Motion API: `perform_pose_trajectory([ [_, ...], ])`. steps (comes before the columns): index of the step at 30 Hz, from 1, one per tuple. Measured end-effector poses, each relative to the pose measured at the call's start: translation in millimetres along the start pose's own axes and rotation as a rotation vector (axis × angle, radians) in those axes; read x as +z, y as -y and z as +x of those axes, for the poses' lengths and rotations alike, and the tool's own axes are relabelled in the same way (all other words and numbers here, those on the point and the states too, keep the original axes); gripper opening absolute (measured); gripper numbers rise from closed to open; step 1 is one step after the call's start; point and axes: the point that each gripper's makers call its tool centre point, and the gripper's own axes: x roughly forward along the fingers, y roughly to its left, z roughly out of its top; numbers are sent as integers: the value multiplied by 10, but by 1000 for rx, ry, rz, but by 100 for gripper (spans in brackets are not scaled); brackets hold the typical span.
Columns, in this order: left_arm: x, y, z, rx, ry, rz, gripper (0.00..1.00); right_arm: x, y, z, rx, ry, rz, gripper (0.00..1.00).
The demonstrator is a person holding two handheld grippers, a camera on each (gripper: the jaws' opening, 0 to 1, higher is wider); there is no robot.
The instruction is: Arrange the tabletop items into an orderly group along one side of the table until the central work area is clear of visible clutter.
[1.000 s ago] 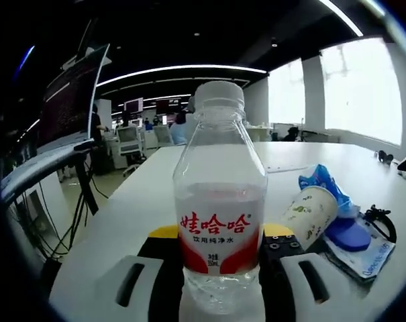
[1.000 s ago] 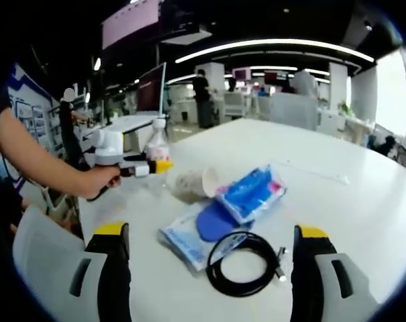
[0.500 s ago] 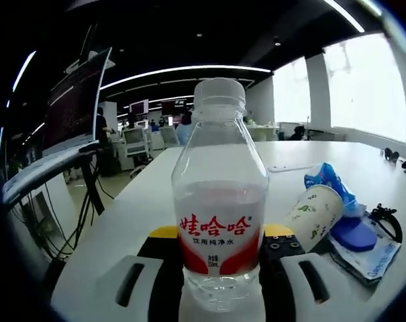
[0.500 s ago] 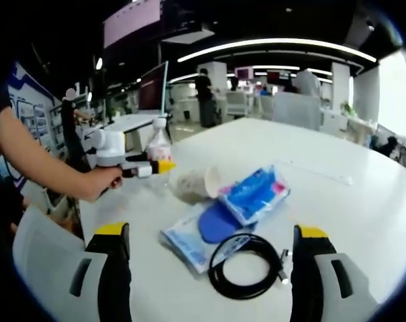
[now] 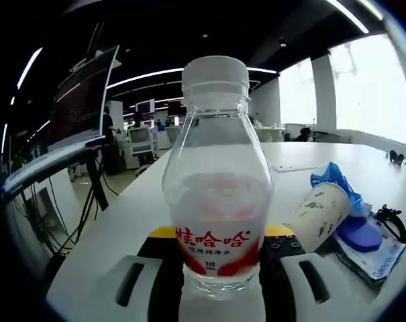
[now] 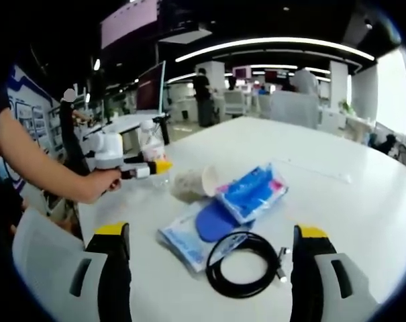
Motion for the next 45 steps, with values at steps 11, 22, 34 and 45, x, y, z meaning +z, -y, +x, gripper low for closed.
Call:
perform_pose_trajectory([
  [11,42,-41,194,36,-25,5,42,-15,44,-3,-10,-3,7,99],
  [22,145,-80,362,75,-43,-7,42,-64,156,-68,-41,-5,33,98],
  [34,186,-116,499,89,-53,-6,42,-125,165,-87,-47,-14,45,98],
  [45,194,-166,633,99,-81,-13,42,-157,217,-121,-57,-21,52,98],
])
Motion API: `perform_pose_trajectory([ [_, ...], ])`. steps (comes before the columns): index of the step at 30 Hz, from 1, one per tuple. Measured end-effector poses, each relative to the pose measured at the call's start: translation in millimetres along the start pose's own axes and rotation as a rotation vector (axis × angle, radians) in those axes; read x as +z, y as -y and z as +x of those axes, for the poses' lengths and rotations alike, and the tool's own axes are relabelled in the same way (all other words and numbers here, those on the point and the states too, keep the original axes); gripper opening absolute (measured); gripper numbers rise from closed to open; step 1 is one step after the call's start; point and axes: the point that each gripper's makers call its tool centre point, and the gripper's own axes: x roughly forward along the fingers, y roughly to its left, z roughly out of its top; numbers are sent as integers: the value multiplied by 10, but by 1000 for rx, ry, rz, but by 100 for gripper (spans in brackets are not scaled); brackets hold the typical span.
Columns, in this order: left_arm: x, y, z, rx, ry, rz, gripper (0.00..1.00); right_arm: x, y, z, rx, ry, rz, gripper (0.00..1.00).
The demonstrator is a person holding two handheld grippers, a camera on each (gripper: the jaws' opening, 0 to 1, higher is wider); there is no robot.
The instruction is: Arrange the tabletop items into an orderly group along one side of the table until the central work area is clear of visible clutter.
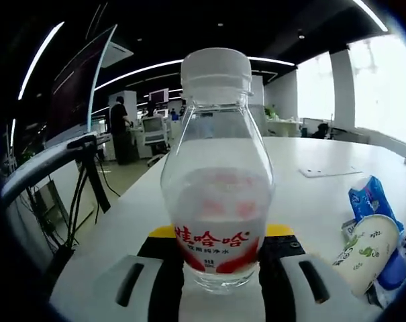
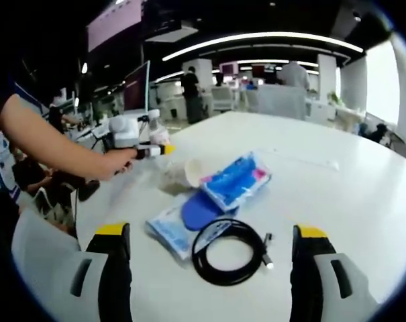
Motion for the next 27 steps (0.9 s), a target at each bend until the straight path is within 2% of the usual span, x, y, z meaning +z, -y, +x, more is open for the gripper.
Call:
perform_pose_trajectory([
  [4,-17,14,-17,-33,-10,20,42,17,-25,25,8,2,-1,98],
  [8,-26,22,-29,-95,-13,25,42,61,-68,57,19,9,-8,98],
  [10,-18,22,-38,-119,-16,65,43,73,-84,70,25,12,-8,98],
  [21,38,79,-126,-257,3,154,47,66,-141,91,33,13,-7,98],
  [24,17,85,-133,-272,-5,225,45,68,-156,94,35,15,-5,98],
  [27,19,63,-140,-273,-5,210,42,70,-158,95,35,14,-7,98],
])
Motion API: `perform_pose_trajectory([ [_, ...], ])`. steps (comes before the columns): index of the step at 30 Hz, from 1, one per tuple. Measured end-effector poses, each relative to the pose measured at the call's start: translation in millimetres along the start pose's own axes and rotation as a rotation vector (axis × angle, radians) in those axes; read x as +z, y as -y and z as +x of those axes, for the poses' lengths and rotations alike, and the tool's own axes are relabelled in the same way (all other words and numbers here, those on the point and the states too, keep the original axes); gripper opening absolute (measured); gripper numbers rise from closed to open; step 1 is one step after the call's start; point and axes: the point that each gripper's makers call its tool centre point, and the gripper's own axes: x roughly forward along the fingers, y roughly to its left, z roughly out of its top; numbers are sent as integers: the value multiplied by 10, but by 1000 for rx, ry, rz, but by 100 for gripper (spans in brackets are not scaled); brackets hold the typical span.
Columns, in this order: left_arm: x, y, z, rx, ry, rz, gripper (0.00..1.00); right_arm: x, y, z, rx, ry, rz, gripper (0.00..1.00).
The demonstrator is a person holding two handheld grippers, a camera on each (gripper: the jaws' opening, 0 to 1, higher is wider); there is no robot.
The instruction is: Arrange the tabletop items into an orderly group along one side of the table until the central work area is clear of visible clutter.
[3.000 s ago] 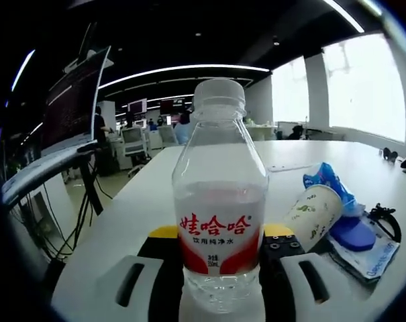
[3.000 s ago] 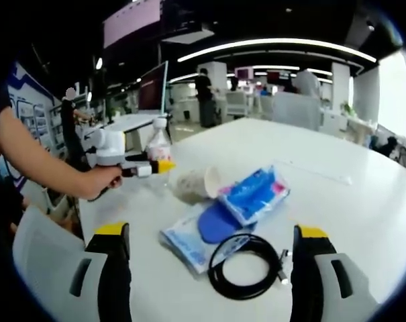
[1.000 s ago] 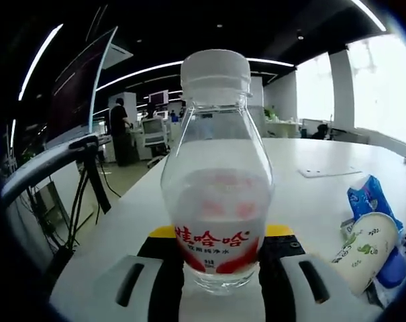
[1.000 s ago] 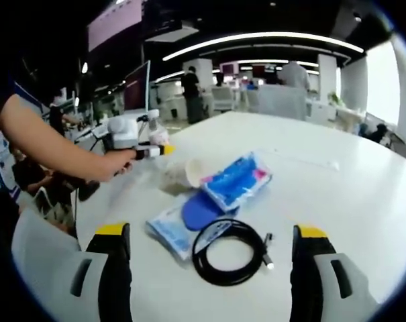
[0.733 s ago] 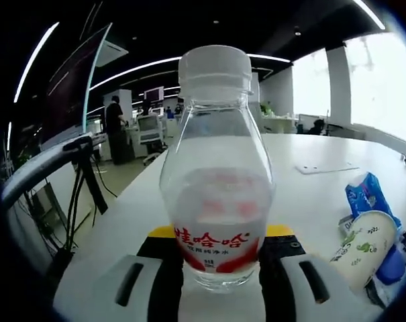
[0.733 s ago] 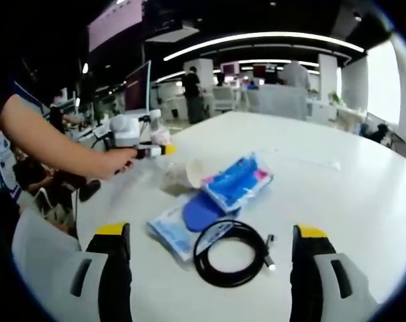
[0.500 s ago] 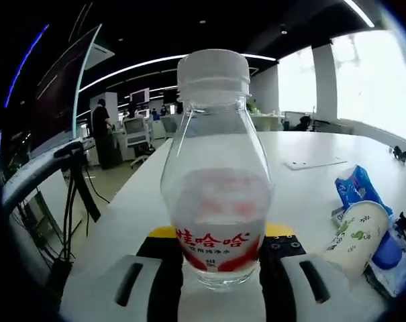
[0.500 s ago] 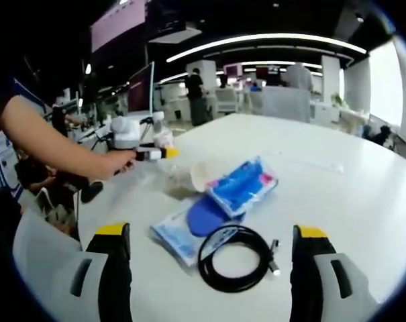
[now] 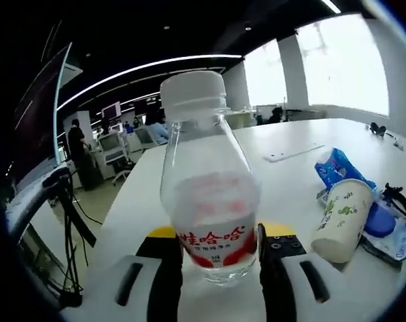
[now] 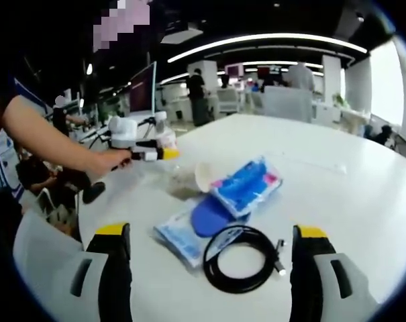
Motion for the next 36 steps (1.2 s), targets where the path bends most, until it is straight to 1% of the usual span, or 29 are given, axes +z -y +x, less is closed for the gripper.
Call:
perform_pose_trajectory([
  [3,0,11,6,-11,0,13,42,10,3,-11,-3,0,-3,98],
  [5,-2,1,7,-2,-1,6,41,10,16,-16,-6,0,-3,98],
  [6,-3,-12,6,13,-4,1,41,8,24,-21,-8,0,-1,98],
  [7,-7,-29,5,41,-8,-28,41,10,27,-23,-9,1,-1,98],
  [8,-4,-32,9,52,-7,-41,41,9,34,-25,-10,0,0,98],
  [12,2,-43,27,95,-15,-57,40,29,36,-44,-11,2,-4,97],
  [19,5,-79,66,140,-27,-72,40,27,58,-58,-17,3,-1,97],
  [26,9,-123,97,150,-31,-74,40,25,68,-76,-22,5,3,97],
  [36,7,-114,84,156,-38,-72,41,22,76,-91,-24,6,3,97],
])
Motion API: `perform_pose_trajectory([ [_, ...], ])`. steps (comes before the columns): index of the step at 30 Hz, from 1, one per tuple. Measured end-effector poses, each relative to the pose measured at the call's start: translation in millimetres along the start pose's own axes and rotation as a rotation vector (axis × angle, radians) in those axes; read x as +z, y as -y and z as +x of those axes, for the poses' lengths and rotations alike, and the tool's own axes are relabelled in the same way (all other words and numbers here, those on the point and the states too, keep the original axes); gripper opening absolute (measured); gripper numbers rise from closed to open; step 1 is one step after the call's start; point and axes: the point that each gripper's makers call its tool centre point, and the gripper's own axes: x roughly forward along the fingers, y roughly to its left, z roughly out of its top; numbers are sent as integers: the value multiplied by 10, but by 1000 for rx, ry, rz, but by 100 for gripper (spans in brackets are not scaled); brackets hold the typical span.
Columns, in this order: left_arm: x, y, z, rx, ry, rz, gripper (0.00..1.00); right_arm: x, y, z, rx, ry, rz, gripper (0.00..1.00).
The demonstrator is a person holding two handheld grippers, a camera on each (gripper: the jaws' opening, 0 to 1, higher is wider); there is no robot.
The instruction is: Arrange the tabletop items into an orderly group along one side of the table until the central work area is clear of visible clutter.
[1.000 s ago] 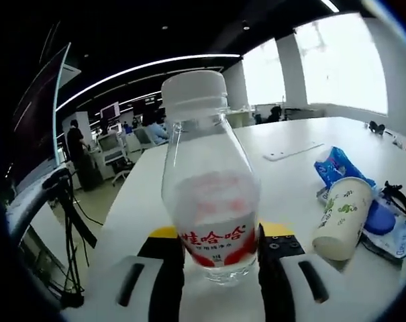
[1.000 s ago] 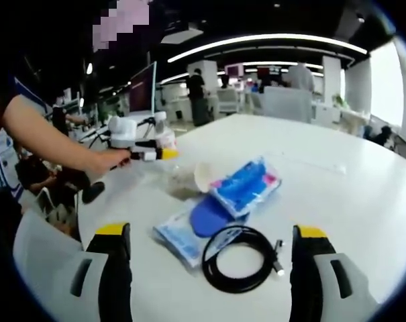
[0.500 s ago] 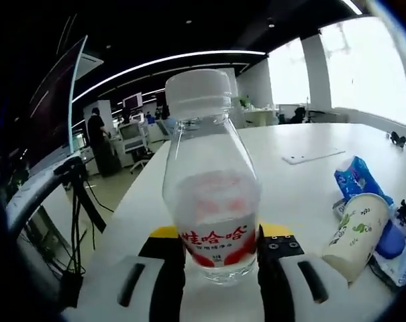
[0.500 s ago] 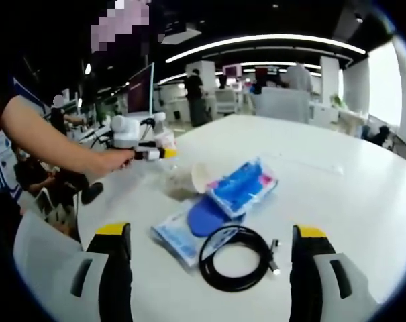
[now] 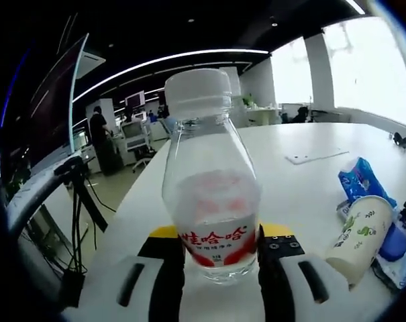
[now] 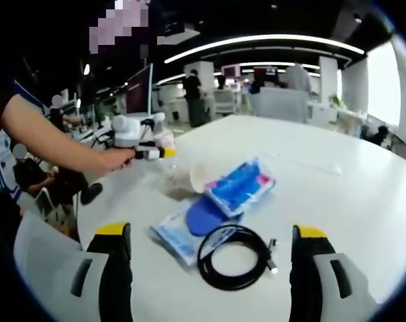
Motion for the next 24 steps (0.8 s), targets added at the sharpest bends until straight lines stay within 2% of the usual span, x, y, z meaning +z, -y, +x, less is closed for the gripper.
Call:
perform_pose_trajectory([
  [11,-25,14,-42,10,-25,-17,41,38,-11,-12,2,8,-5,97],
  [18,-40,39,-94,-11,-24,-43,40,46,-41,-8,6,12,-4,97],
  [24,-63,62,-159,-22,-33,-27,40,55,-84,-2,13,15,-7,97],
])
